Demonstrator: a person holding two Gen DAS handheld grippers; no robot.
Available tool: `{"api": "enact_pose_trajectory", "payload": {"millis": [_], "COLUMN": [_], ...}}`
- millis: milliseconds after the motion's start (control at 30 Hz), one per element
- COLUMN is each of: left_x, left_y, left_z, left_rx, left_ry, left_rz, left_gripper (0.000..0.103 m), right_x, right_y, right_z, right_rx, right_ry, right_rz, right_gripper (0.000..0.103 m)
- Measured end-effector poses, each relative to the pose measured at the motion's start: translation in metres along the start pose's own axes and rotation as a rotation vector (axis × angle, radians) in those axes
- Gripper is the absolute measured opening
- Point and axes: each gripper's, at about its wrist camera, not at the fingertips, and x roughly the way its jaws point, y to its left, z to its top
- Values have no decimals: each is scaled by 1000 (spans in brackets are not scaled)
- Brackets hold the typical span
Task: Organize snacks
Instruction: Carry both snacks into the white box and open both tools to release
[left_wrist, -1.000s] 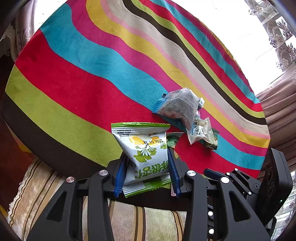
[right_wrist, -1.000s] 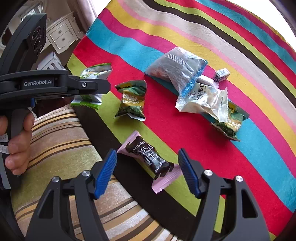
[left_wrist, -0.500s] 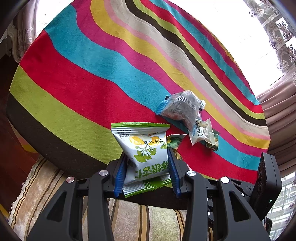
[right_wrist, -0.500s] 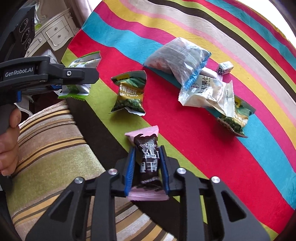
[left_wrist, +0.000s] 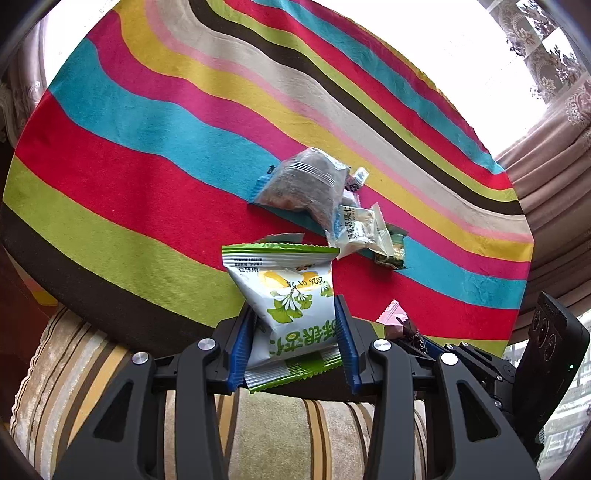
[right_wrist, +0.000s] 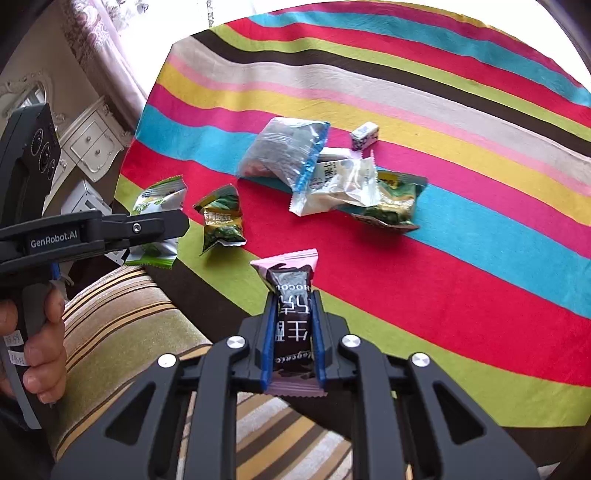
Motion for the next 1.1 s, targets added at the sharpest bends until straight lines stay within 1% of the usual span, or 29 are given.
{"api": "enact_pose_trajectory", "payload": {"millis": [133,267,367,733,900,1100], "left_x": [8,15,22,43,53,65], "left_y": [-31,-67,-98,-206,-240,-269], "left_z": [-12,-29,-45,-108,-139,-162], "left_rx": [64,145,220,461,543,607], "left_ry": [25,51,70,141,191,228], "left_rz": [-5,-4,-3,-65,-89,-100], "left_gripper": [39,39,39,39,39,39], "right_x": [-20,-46,-63,-123,-143,-155], "right_y": [-22,-46,-65,-129,-152,-174], "right_z": [-13,-37,-58,-148,-180,-212], "right_rx": [79,158,214,405,481,554], "right_ry": [-53,-101,-130,-215,-252,-272], "right_rz": [-17,-40,-62,-144,-177,-199], "right_gripper": [17,17,17,17,17,17]}}
